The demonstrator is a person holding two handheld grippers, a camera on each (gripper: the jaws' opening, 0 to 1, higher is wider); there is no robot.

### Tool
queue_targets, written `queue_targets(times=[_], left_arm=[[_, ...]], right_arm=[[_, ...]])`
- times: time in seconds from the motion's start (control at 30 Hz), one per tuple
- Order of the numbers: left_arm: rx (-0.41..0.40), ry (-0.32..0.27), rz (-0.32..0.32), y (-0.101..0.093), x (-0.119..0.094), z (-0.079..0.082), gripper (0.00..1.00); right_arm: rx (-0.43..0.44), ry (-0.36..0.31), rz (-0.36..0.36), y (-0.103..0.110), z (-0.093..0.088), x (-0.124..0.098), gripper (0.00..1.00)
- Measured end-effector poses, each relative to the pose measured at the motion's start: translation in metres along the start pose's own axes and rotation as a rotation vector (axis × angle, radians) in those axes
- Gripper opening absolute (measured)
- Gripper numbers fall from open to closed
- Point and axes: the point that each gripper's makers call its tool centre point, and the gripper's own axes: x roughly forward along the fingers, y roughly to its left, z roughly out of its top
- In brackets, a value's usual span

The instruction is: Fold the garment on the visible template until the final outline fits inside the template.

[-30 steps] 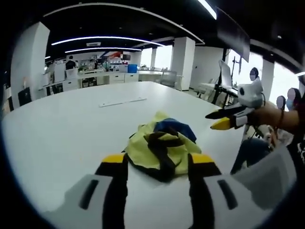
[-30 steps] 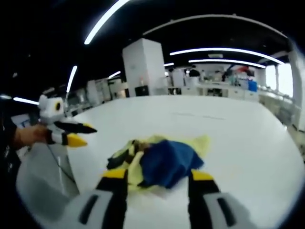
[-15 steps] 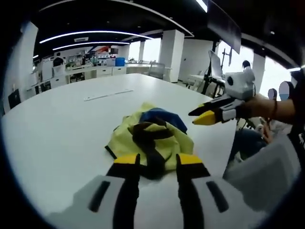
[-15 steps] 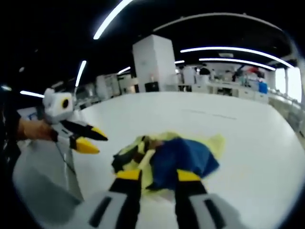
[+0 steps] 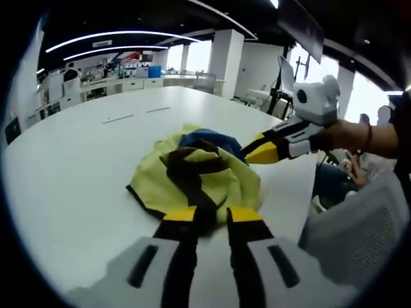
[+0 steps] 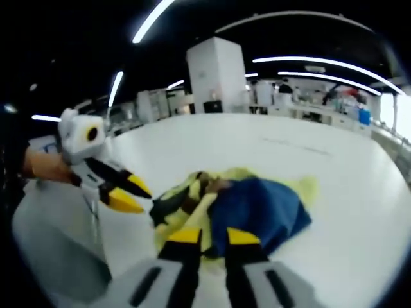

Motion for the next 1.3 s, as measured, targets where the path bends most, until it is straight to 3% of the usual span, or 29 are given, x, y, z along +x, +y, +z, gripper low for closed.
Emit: queue_targets(times=[0.47, 0.63, 0.77, 0.9, 1.07, 1.3], left_arm=[[-0.078, 0.047, -0.03, 0.003, 0.02, -0.016, 0.0], [-0.157, 0.025, -0.047, 0.001, 0.021, -0.016, 0.0], [-0.152, 0.033, -0.042, -0.002, 0.019, -0.016, 0.0], [-0.146, 0.012, -0.042, -0.003, 0.011, -0.004, 0.0], [-0.071, -0.024, -0.028, 0.003, -0.003, 0.013, 0.0], [-0.101, -0.087, 0.009, 0.011, -0.025, 0.037, 0.0]], right_arm=[[-0.009, 0.044, -0.013, 0.001, -0.01, 0.013, 0.0], [0.012, 0.049, -0.025, -0.001, -0.011, 0.014, 0.0], [0.012, 0.042, -0.028, -0.002, -0.009, 0.013, 0.0], [-0.009, 0.027, -0.046, -0.004, -0.002, 0.007, 0.0], [-0.037, 0.001, -0.068, -0.008, 0.01, -0.001, 0.0], [-0.069, -0.026, -0.106, -0.018, 0.029, -0.014, 0.0]])
